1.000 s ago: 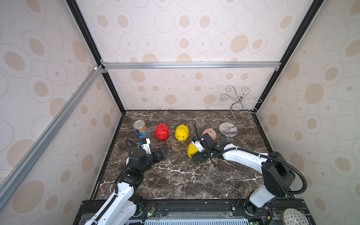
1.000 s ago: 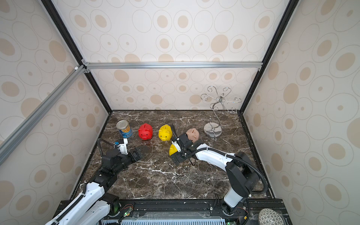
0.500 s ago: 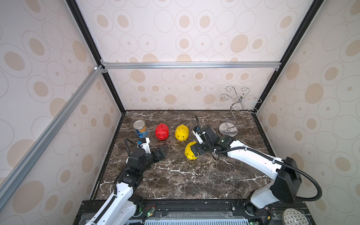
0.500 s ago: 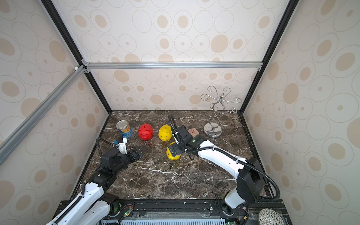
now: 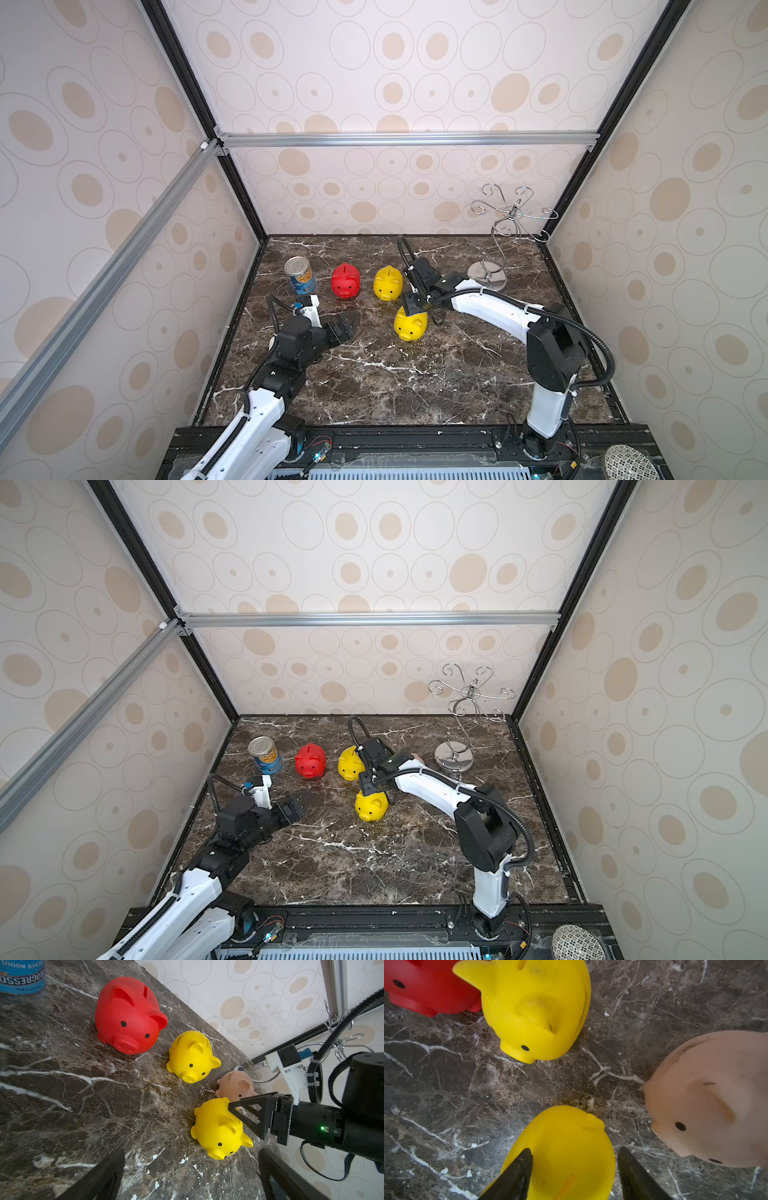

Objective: Open piggy banks
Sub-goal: Move the piggy bank to the center of the board, then adjust the piggy bank at the center of the board.

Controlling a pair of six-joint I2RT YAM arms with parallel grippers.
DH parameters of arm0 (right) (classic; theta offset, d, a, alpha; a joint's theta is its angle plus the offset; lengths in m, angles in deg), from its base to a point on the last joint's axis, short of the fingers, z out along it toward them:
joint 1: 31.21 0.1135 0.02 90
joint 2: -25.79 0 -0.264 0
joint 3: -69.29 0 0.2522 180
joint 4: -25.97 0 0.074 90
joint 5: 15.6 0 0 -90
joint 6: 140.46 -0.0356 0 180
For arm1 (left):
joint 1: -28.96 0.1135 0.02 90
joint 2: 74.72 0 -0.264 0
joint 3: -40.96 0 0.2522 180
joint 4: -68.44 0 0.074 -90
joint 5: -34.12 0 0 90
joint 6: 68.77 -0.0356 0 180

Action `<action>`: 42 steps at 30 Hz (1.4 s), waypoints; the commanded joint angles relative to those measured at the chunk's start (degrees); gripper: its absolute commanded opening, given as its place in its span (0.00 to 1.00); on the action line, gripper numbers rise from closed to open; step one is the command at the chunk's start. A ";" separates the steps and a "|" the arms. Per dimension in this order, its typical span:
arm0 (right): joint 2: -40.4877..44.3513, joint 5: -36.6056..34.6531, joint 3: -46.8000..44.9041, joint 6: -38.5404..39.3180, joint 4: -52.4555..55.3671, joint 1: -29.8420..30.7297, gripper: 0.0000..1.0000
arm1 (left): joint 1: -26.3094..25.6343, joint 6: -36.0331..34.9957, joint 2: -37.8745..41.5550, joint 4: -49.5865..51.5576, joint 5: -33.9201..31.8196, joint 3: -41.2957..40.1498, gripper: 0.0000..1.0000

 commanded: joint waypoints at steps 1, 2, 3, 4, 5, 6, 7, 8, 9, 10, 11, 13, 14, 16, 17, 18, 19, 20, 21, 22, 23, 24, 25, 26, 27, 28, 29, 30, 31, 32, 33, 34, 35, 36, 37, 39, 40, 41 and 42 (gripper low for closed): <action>1.90 4.41 -3.29 -3.00 -1.45 0.46 0.64 | -0.24 0.60 1.11 -0.74 -0.88 1.53 1.00; 2.70 5.22 -4.31 -2.75 -2.51 0.85 0.64 | -0.25 0.62 1.11 -0.87 -0.78 1.51 1.00; 3.24 5.82 -4.96 -3.00 -2.97 1.21 0.64 | -0.25 0.53 1.07 -1.06 -0.78 1.60 1.00; 3.64 7.13 -5.72 -3.37 -3.58 1.52 0.64 | -0.29 0.49 1.06 -1.14 -0.89 1.66 1.00; 3.88 8.34 -6.42 -3.80 -4.07 1.94 0.64 | -0.25 0.48 0.85 -1.28 -1.03 1.58 1.00; 3.92 8.91 -6.83 -4.15 -4.24 2.28 0.64 | -0.26 0.48 0.67 -1.51 -0.96 1.60 1.00; 4.38 8.70 -7.75 -4.77 -4.70 3.02 0.64 | -0.19 0.56 0.46 -1.63 -0.72 1.60 1.00; 5.01 8.09 -8.81 -5.17 -5.58 3.81 0.64 | -0.29 0.55 0.23 -1.72 -0.52 1.60 1.00; 5.52 7.92 -9.70 -5.42 -6.43 4.58 0.64 | -0.26 0.56 0.11 -1.82 -0.59 1.60 1.00; 5.88 7.83 -10.02 -6.03 -6.57 5.16 0.64 | -0.25 0.64 0.03 -1.91 -0.67 1.56 1.00; 6.04 7.72 -10.33 -6.89 -6.62 5.72 0.64 | -0.25 0.70 -0.10 -2.16 -0.67 1.52 1.00; 6.66 8.95 -11.36 -7.53 -8.53 7.20 0.64 | -0.26 0.93 -0.12 -2.36 -0.39 1.27 1.00; 6.81 9.04 -11.77 -8.16 -9.20 7.77 0.64 | -0.23 0.88 -0.08 -2.58 -0.17 1.16 1.00; 6.91 9.69 -11.67 -9.00 -9.74 8.77 0.65 | -0.26 0.75 0.30 -2.57 -0.57 0.90 1.00; 6.96 10.38 -11.35 -9.41 -9.63 8.90 0.65 | -0.20 0.76 0.44 -2.44 -0.95 0.77 1.00; 7.22 11.02 -11.15 -9.26 -9.49 8.87 0.65 | -0.28 1.03 0.62 -2.33 -1.41 0.66 1.00; 8.05 10.92 -10.79 -8.57 -8.75 8.83 0.66 | -0.24 1.16 0.79 -2.18 -1.38 0.68 1.00; 9.27 10.37 -10.71 -7.23 -8.16 8.80 0.67 | -0.26 1.11 0.88 -2.26 -1.34 0.70 1.00; 10.68 9.65 -10.87 -5.82 -7.76 8.77 0.70 | -0.19 1.10 0.97 -2.26 -1.27 0.70 1.00; 12.36 9.72 -10.80 -3.51 -6.98 8.75 0.72 | -0.26 1.20 1.06 -2.08 -1.77 0.70 1.00; 13.75 8.94 -10.82 -1.18 -6.19 8.71 0.74 | -0.25 1.46 1.15 -1.83 -2.29 0.57 1.00; 15.50 7.58 -11.13 0.28 -5.30 8.66 0.74 | -0.26 1.90 1.18 -1.91 -2.74 0.27 1.00; 17.42 6.97 -11.93 3.35 -4.81 8.60 0.74 | -0.24 2.52 1.39 -2.12 -3.31 -0.18 1.00; 19.35 7.23 -13.57 6.50 -5.71 8.71 0.73 | -0.27 3.48 1.58 -2.58 -3.78 -0.85 1.00; 21.74 6.73 -16.29 9.01 -7.24 8.67 0.70 | -0.24 4.27 1.67 -3.48 -3.56 -1.50 1.00; 24.00 6.45 -19.06 11.36 -8.33 8.60 0.68 | -0.21 4.68 1.77 -3.98 -3.24 -2.06 1.00; 26.16 7.22 -21.52 15.05 -9.01 8.68 0.62 | -0.27 4.72 1.62 -4.02 -3.51 -2.41 1.00; 27.60 6.64 -24.06 16.31 -10.38 8.71 0.56 | -0.26 5.25 1.59 -4.02 -4.22 -2.73 0.99; 28.84 6.92 -25.20 17.65 -9.55 8.72 0.47 | -0.25 6.37 1.82 -4.66 -5.02 -3.47 0.98; 29.81 7.44 -25.80 18.05 -8.76 8.78 0.44 | -0.25 7.25 2.35 -5.60 -5.35 -4.41 0.97; 30.70 8.04 -26.38 18.13 -8.39 8.74 0.45 | -0.25 7.22 3.15 -6.74 -5.75 -5.44 0.97; 31.52 9.37 -26.84 18.75 -8.00 8.77 0.45 | -0.19 7.04 3.87 -6.59 -7.02 -6.03 0.97; 31.92 10.82 -27.39 19.48 -8.08 8.79 0.46 | -0.25 7.33 4.45 -5.05 -9.14 -5.89 0.98; 32.14 11.43 -28.77 20.15 -10.08 8.76 0.47 | -0.25 6.77 4.99 -4.39 -10.75 -5.85 0.98; 31.83 11.91 -29.51 20.76 -10.57 8.82 0.48 | -0.25 6.16 5.35 -3.92 -11.32 -5.79 0.97; 30.11 14.02 -29.26 22.35 -10.18 8.80 0.48 | -0.19 6.38 5.31 -2.63 -11.92 -5.35 0.98; 28.98 15.05 -28.89 23.13 -9.80 8.90 0.48 | -0.26 6.20 4.73 -2.92 -10.58 -5.27 1.00; 27.97 15.52 -28.40 23.70 -9.38 8.91 0.47 | -0.25 5.61 4.08 -3.60 -8.80 -5.22 1.00; 26.98 15.92 -27.84 24.27 -9.32 9.04 0.43 | -0.30 4.85 2.91 -3.99 -6.68 -4.87 1.00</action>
